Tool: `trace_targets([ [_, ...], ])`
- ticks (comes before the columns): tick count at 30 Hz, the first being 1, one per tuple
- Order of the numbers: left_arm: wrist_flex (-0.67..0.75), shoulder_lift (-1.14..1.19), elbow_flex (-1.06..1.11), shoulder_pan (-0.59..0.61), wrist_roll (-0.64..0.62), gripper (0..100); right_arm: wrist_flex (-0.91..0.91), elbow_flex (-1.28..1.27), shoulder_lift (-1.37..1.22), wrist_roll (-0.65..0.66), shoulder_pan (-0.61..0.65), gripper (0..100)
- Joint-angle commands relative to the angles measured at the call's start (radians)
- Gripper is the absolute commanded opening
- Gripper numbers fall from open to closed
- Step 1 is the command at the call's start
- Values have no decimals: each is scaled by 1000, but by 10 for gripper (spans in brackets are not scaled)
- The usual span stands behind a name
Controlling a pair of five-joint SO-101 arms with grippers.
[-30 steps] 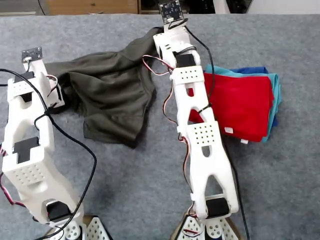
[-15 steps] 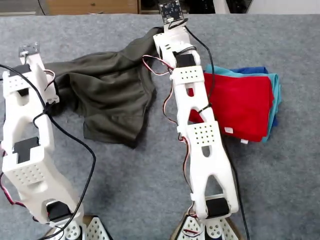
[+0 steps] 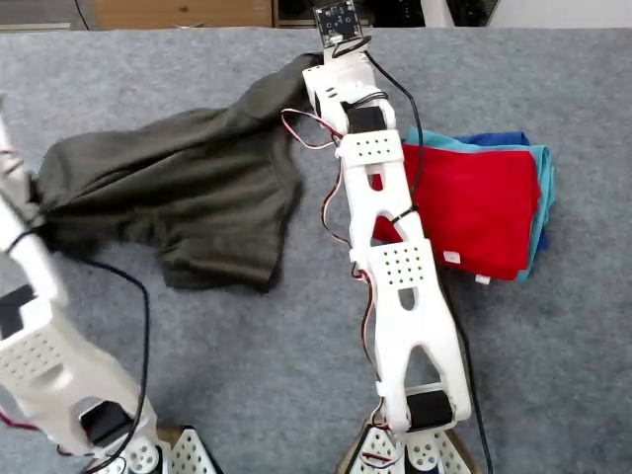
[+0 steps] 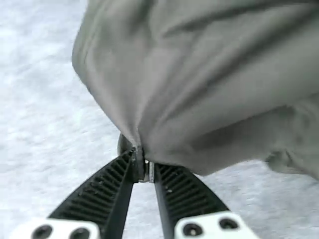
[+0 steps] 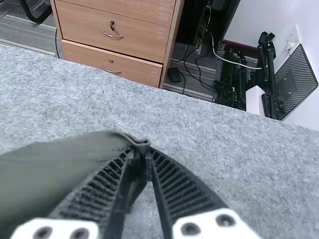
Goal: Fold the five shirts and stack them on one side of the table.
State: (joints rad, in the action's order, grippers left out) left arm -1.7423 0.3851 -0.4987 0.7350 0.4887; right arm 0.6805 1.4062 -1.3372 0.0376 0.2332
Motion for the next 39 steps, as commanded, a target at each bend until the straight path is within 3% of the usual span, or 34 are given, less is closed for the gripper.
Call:
trace_targets([
  [1,-17,-16,-58,163,100,19,-20,51,13,-5,-5,2],
  [12,-18,-54,-37,494,287,19,-34,27,16,-2,-4,2],
  [18,-17,-96,46,701,523,19,-49,22,15,0,10,2],
  [23,-15,-35,38,818,618,19,-54,5,16,2,21,2],
  [30,-15,-35,38,718,448,19,-49,2,16,2,31,2],
  [34,-17,-113,38,549,222,19,-49,2,16,3,31,2],
  [39,-17,-226,17,241,-21,34,-51,-1,16,38,33,2],
])
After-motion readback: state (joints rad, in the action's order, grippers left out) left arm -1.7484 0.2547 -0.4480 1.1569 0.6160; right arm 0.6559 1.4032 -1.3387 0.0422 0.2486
